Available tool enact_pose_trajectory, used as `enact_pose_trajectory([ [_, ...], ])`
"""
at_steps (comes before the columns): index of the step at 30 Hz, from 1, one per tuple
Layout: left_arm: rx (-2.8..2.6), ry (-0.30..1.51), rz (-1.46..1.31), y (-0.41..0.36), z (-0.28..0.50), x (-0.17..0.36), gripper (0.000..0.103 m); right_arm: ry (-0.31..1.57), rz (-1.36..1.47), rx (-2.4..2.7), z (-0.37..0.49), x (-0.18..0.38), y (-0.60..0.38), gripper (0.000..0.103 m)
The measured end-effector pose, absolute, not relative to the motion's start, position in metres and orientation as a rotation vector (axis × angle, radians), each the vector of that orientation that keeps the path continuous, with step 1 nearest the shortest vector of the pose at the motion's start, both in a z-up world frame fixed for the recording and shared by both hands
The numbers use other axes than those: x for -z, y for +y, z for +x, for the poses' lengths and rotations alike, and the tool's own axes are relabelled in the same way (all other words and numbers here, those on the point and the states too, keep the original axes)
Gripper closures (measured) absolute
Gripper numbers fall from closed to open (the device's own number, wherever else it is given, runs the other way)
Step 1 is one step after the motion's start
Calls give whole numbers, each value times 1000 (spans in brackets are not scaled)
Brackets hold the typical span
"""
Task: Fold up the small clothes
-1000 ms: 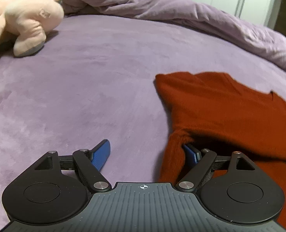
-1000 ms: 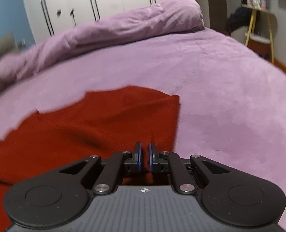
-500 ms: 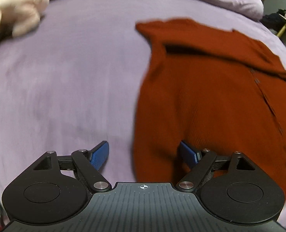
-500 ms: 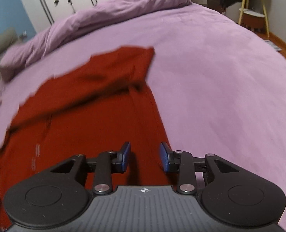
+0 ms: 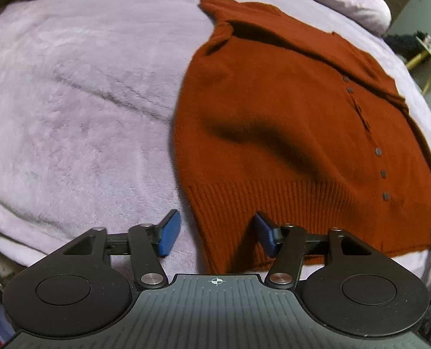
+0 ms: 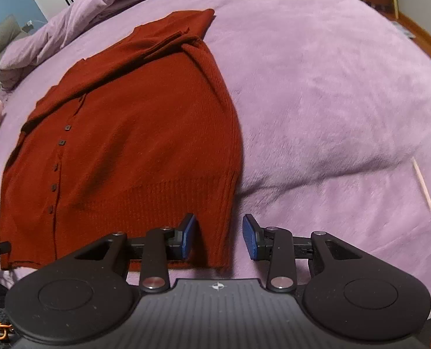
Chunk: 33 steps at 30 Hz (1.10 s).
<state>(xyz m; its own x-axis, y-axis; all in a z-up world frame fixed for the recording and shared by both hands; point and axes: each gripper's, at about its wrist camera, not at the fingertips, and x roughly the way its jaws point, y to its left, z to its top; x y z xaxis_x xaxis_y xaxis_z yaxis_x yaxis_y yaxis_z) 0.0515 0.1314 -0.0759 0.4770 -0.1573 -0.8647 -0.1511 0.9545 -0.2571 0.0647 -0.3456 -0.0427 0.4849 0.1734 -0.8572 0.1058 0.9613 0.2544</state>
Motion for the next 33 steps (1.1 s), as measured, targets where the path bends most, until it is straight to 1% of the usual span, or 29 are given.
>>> enact_pose_trajectory([
  [2, 1, 1085, -350, 137, 52, 77, 58, 1063, 320, -47, 63, 43, -350, 84],
  [3, -2, 1086, -356, 139, 50, 77, 61, 1064, 349, -56, 61, 44, -353, 86],
  [4, -2, 1089, -363, 141, 50, 77, 66, 1067, 382, -63, 61, 45, -356, 92],
  [5, 3, 1092, -370, 142, 50, 76, 73, 1071, 407, -70, 62, 47, -359, 95],
  [7, 22, 1098, -395, 144, 53, 77, 84, 1072, 448, -80, 63, 49, -362, 97],
  [8, 32, 1100, -409, 145, 54, 77, 92, 1072, 466, -84, 62, 50, -364, 98],
  [10, 51, 1100, -431, 146, 56, 76, 96, 1072, 520, -101, 62, 53, -365, 98],
  [12, 75, 1075, -457, 148, 59, 70, 96, 1068, 614, -129, 64, 55, -373, 98],
  [15, 97, 982, -532, 157, 69, 46, 96, 1019, 740, -178, 71, 50, -380, 98],
  [20, 78, 825, -566, 168, 112, 8, 97, 881, 816, -215, 111, 25, -378, 99],
  [23, 34, 767, -490, 159, 144, 1, 97, 807, 767, -199, 147, 10, -365, 99],
  [25, 1, 767, -452, 151, 164, 6, 96, 776, 702, -161, 171, 6, -354, 99],
  [28, -45, 798, -411, 144, 189, 21, 96, 774, 621, -119, 204, 9, -340, 99],
  [30, -48, 810, -404, 146, 194, 28, 94, 790, 530, -85, 219, 11, -329, 98],
  [31, -57, 811, -404, 148, 195, 30, 86, 798, 449, -66, 225, 11, -321, 97],
  [32, -63, 791, -397, 151, 193, 29, 74, 798, 404, -61, 225, 11, -318, 93],
  [33, -60, 766, -388, 157, 186, 28, 66, 784, 378, -70, 225, 10, -315, 93],
])
